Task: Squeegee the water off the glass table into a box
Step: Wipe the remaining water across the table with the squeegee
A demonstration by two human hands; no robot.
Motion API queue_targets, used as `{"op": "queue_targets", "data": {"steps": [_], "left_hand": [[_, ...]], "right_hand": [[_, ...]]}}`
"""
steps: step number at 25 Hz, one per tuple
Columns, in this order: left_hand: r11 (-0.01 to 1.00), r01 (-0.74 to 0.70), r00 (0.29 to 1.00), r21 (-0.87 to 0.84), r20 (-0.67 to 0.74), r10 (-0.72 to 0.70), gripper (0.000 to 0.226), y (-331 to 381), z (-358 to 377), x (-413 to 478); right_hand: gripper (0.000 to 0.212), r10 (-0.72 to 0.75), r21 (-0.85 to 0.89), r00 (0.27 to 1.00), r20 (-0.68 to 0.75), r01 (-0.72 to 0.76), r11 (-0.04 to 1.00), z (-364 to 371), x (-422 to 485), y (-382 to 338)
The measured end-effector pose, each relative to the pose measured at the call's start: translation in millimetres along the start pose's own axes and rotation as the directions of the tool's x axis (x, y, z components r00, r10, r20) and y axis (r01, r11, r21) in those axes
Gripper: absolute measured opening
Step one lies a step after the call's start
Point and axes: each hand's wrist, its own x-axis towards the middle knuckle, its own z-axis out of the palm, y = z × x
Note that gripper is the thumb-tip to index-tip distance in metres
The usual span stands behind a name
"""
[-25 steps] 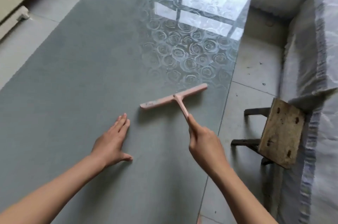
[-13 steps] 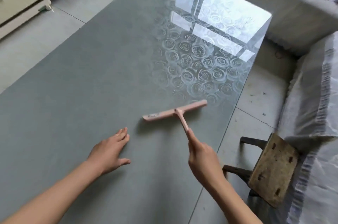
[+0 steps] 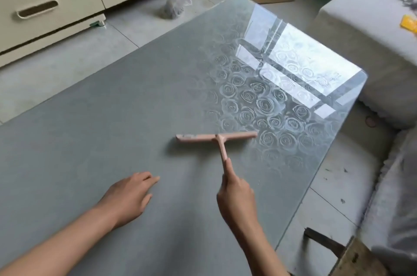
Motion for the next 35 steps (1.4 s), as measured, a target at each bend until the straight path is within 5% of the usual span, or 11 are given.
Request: {"op": "queue_targets", "data": {"steps": [4,9,14,17,23,30,35], "left_hand": [[0.990,0.118,0.993,0.077,-0.007,-0.118,0.065,14.5,-13.9,31.6],[0.963,0.242,0.968,0.117,0.042,-0.249,0.076,37.3,-30.6,69.1],[0.938,0.320,0.942,0.135,0.063,-0.330,0.076,26.6,-32.8,99.5],[0.933,0.342,0.936,0.112,0.051,-0.350,0.073,24.4,-35.6,109.4],[0.941,0.317,0.939,0.115,0.102,-0.328,0.063,18.0,-49.4,120.6],[0.932,0.327,0.911,0.158,0.211,-0.355,0.061,16.4,-52.0,123.0],[0.916,0.368,0.868,0.157,0.295,-0.399,0.073,27.2,-58.0,123.5]], "right_hand": [[0.051,-0.032,0.063,0.995,0.092,0.026,0.998,-37.7,75.0,-27.1],[0.061,-0.024,-0.038,0.985,0.173,0.031,0.999,-41.0,17.7,7.3],[0.068,-0.163,-0.032,0.967,0.195,0.172,0.985,-54.0,132.7,-39.2],[0.061,-0.221,-0.006,0.953,0.207,0.228,0.974,-73.5,193.4,-56.8],[0.059,-0.285,-0.042,0.934,0.217,0.301,0.953,-76.6,160.2,-11.9],[0.074,-0.335,-0.011,0.913,0.234,0.347,0.938,-78.1,266.8,-117.8],[0.050,-0.356,0.137,0.929,0.105,0.341,0.930,-104.8,178.6,-15.4]]}}
